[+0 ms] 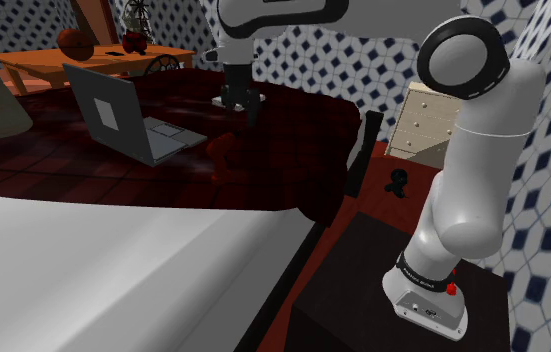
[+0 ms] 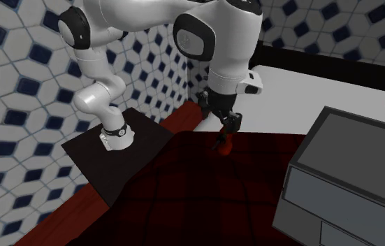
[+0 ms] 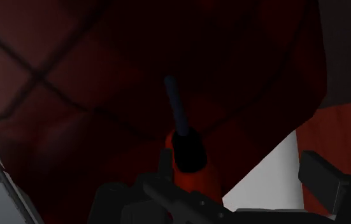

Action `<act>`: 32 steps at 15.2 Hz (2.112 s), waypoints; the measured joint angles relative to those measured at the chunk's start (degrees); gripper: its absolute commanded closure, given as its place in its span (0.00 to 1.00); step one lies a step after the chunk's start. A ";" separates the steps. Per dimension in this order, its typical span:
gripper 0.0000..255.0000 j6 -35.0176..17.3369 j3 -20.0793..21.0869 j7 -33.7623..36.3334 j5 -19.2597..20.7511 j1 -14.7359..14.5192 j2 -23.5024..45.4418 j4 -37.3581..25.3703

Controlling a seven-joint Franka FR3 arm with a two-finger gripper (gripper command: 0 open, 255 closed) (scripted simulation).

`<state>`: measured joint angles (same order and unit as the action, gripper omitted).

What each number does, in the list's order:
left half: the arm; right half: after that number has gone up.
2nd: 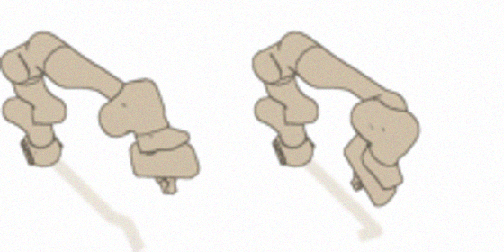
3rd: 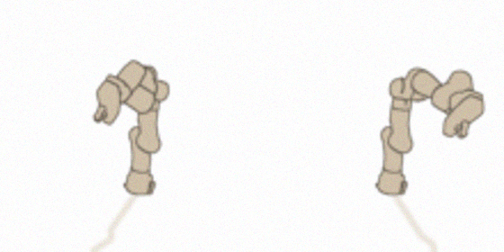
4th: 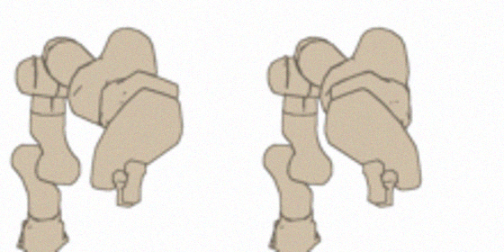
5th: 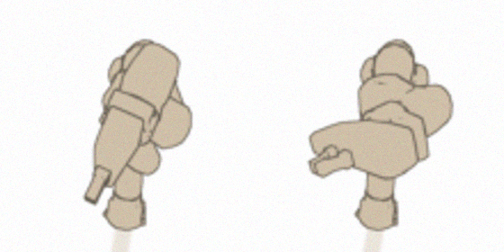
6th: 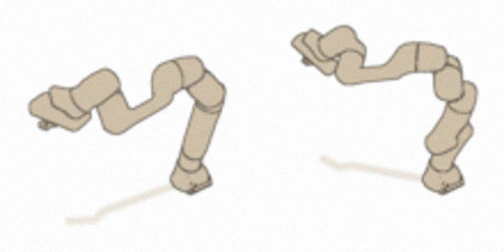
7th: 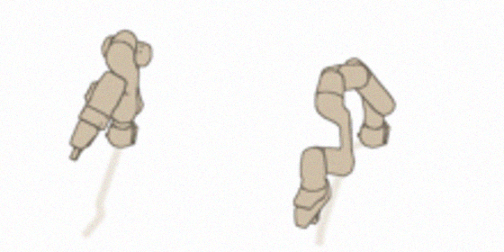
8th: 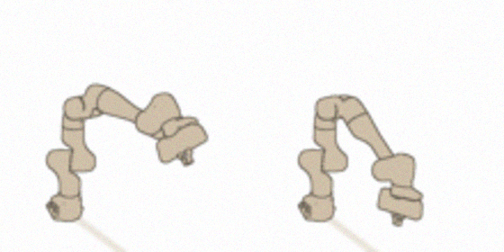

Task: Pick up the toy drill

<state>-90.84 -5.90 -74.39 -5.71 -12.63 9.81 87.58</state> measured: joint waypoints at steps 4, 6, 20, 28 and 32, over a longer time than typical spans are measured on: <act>0.00 1.30 1.22 -5.18 -0.29 -0.44 5.21 -6.02; 0.00 0.07 1.30 -5.66 -0.31 -0.47 5.56 -5.12; 1.00 -3.50 1.38 -5.92 -0.32 -0.62 5.41 -1.52; 1.00 1.36 1.33 -5.64 -0.33 -0.44 5.96 -6.82; 1.00 4.57 1.35 -5.32 -0.37 -0.40 6.45 -10.55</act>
<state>-86.26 -4.55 -79.71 -6.09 -13.03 16.26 77.04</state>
